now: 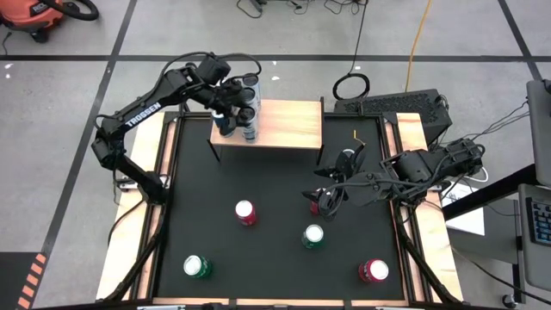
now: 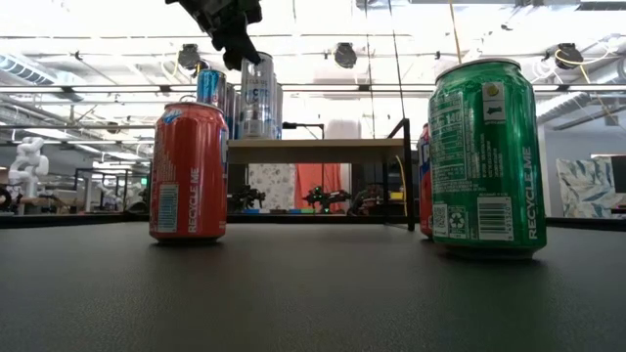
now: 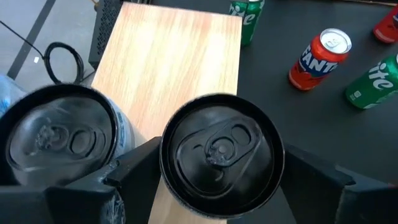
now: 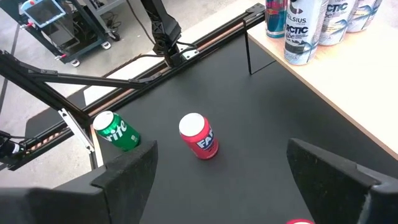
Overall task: Place canned beverage on shelf
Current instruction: Put the white-blue soda can on the shelf
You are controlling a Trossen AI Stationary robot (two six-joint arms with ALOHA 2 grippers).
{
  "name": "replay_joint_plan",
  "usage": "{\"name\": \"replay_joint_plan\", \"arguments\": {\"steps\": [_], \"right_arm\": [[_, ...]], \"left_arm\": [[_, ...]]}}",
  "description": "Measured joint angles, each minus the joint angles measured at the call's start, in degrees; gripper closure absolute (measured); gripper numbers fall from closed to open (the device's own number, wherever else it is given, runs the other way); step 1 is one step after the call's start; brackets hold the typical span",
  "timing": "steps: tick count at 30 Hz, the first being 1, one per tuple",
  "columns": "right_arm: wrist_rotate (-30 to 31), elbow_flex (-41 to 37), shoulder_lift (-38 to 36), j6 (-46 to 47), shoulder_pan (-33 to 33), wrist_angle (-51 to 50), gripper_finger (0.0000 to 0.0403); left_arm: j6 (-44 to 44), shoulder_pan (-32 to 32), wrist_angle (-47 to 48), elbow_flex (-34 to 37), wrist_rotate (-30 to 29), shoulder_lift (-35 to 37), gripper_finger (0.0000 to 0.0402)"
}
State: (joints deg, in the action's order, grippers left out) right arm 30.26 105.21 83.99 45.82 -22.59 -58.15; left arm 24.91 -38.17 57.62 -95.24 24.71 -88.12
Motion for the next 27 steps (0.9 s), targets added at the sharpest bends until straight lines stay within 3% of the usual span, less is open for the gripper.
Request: {"name": "replay_joint_plan", "arguments": {"steps": [14, 27], "right_arm": [[0.0, 0.0, 0.0, -0.1, 0.0, 0.0, 0.0069], [0.0, 0.0, 0.0, -0.5, 0.0, -0.1, 0.0069]], "left_arm": [[-0.3, -0.1, 2.6, 0.0, -4.0, 0.6, 0.0107], [-0.1, -0.1, 2.4, 0.0, -8.8, 5.5, 0.0107]]}}
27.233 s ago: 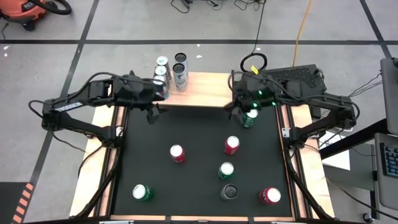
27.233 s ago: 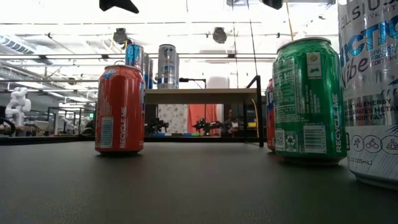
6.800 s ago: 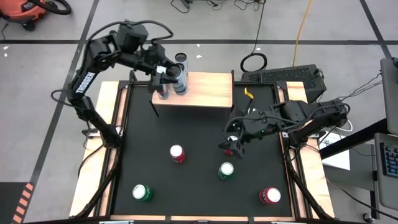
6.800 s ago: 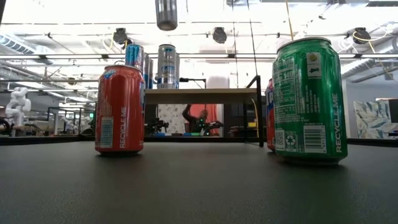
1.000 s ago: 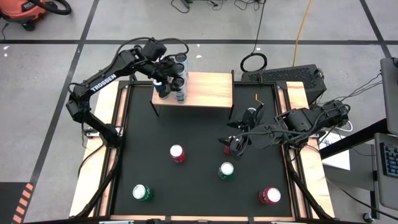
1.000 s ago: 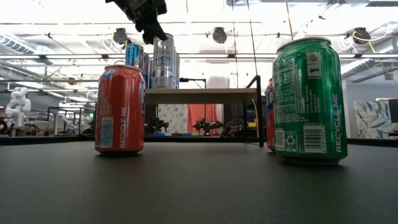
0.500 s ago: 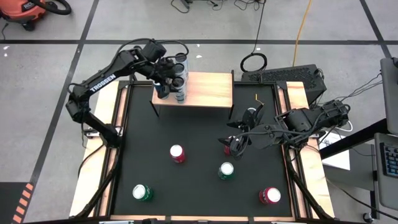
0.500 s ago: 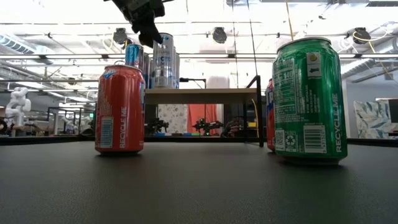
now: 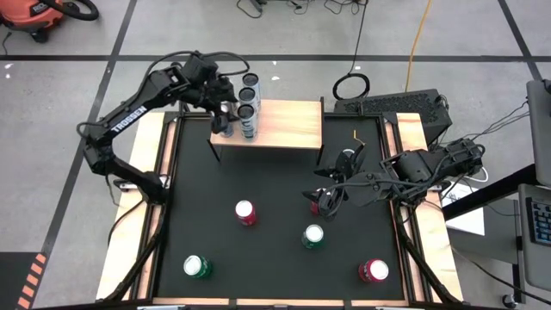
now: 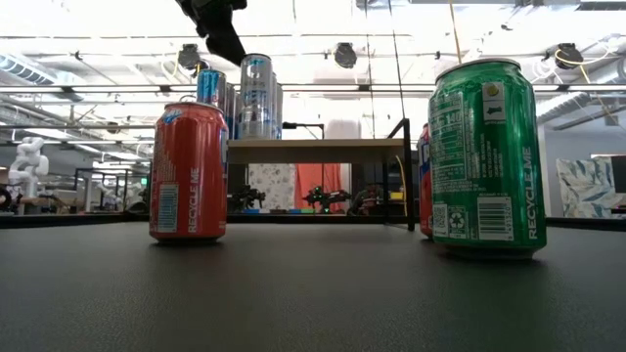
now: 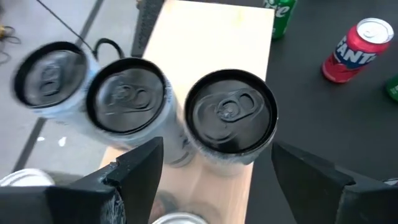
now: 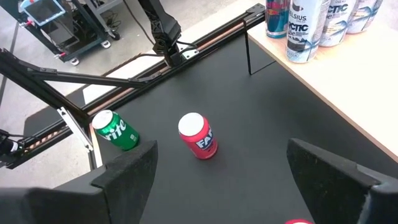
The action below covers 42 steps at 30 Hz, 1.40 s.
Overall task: Place canned beverage on shelf
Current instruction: Put the white-blue soda can on the shelf
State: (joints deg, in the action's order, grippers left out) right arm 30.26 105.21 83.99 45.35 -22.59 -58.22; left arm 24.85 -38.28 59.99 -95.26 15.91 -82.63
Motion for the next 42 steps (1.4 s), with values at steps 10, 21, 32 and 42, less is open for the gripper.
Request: {"name": "replay_joint_plan", "arguments": {"steps": [10, 21, 32, 42], "right_arm": [[0.0, 0.0, 0.0, -0.2, 0.0, 0.0, 0.0069], [0.0, 0.0, 0.0, -2.4, 1.2, -0.1, 0.0069], [0.0, 0.0, 0.0, -4.2, 2.0, -1.0, 0.0069], [0.0, 0.0, 0.0, -4.9, 2.0, -2.1, 0.0069]], "left_arm": [[-7.8, 0.2, 0.0, 0.0, -1.5, 6.7, 0.0107], [-18.7, 11.1, 3.9, 0.7, 2.4, 9.7, 0.0107], [-23.1, 18.4, -9.0, 15.6, -5.5, 9.7, 0.0109], [-18.7, 19.0, -17.1, 19.6, -13.4, 9.5, 0.0165]]}}
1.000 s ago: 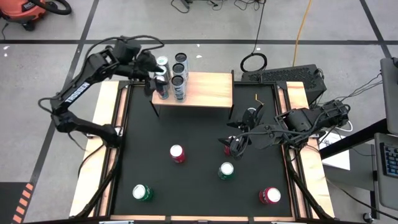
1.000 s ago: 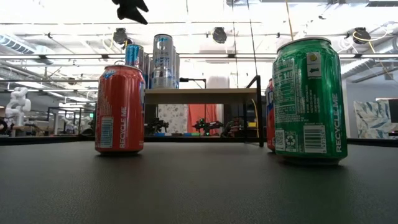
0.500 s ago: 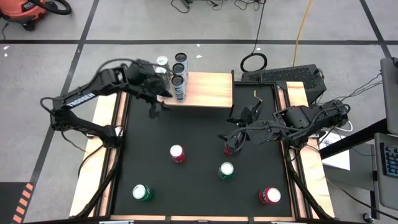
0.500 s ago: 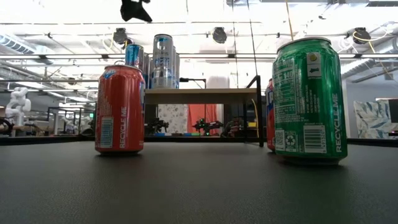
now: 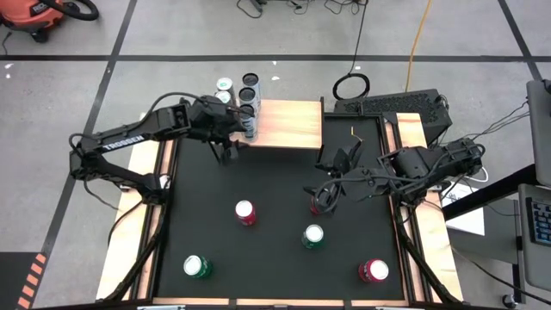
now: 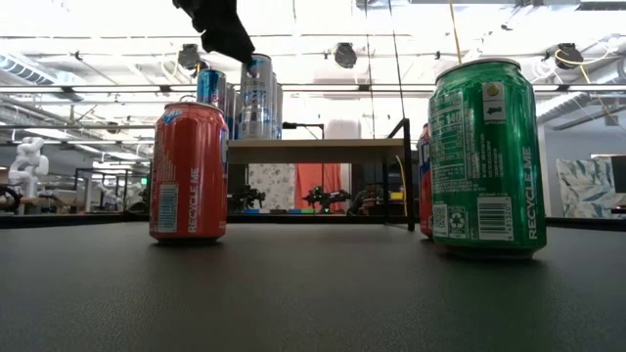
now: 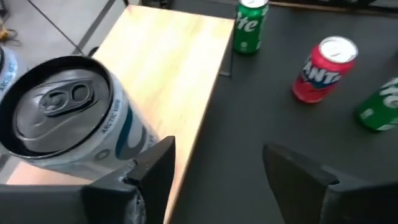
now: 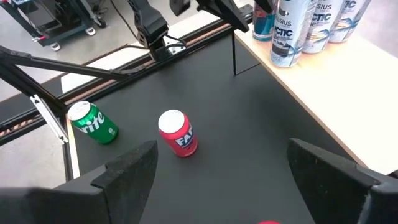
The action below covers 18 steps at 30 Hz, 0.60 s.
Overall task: Place canned beverage on shelf
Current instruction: Put the white-blue soda can on the shelf
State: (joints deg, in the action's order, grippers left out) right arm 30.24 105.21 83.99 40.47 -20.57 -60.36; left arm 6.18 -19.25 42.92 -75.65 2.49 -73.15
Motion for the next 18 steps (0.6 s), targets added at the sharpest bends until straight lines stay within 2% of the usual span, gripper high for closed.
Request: {"name": "replay_joint_plan", "arguments": {"steps": [9, 18], "right_arm": [[0.0, 0.0, 0.0, -1.3, 0.6, -0.5, 0.0069], [-0.2, 0.0, 0.0, -1.1, 0.7, -0.9, 0.0069]], "left_arm": [[2.1, -0.1, -0.4, 0.1, -2.4, -3.0, 0.0206], [1.9, -0.2, -0.5, 0.1, -7.2, -4.0, 0.0217]]}}
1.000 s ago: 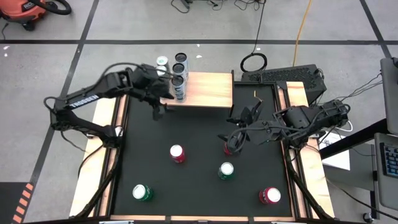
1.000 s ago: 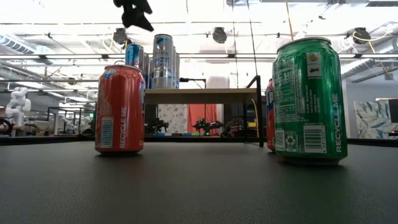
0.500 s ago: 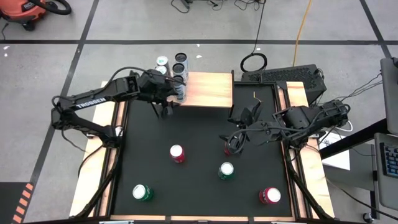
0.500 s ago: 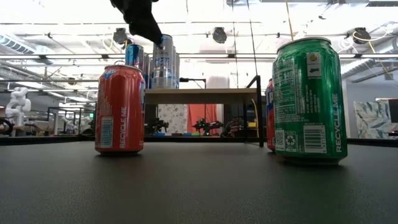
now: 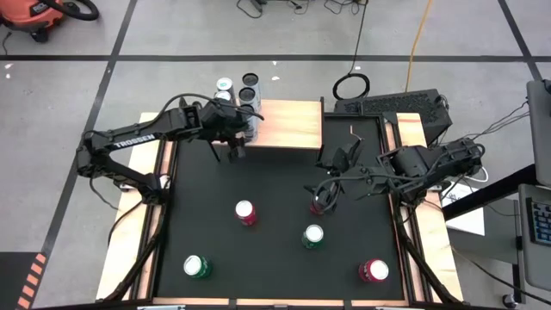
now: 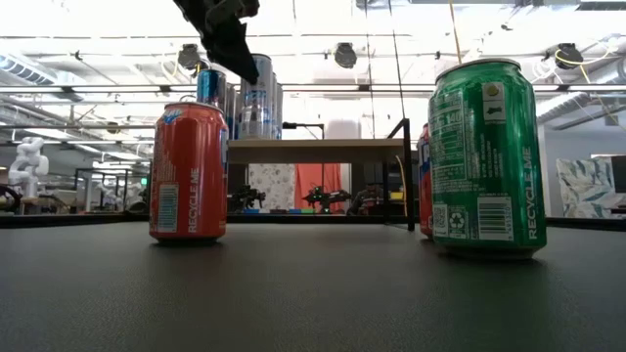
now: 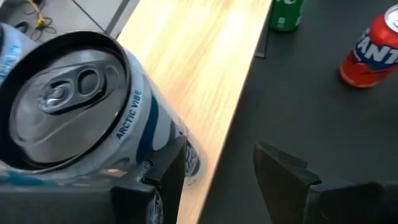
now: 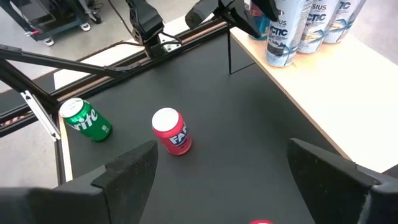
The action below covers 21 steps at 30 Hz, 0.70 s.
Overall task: Place canned beverage on shelf
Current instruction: Put the white-blue soda can on the shelf
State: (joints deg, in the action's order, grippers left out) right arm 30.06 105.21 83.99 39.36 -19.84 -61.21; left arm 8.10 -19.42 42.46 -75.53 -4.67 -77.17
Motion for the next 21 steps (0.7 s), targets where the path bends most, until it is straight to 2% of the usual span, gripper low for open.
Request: {"name": "replay_joint_plan", "arguments": {"steps": [8, 21], "right_arm": [[0.0, 0.0, 0.0, 0.1, 0.0, 0.0, 0.0069], [0.0, 0.0, 0.0, 0.5, 0.0, 0.0, 0.0069]], "left_arm": [[-0.1, 0.0, 0.0, 0.0, -2.7, 0.0, 0.0217], [-0.1, 0.0, -1.7, 0.0, -2.9, 0.0, 0.0217]]}}
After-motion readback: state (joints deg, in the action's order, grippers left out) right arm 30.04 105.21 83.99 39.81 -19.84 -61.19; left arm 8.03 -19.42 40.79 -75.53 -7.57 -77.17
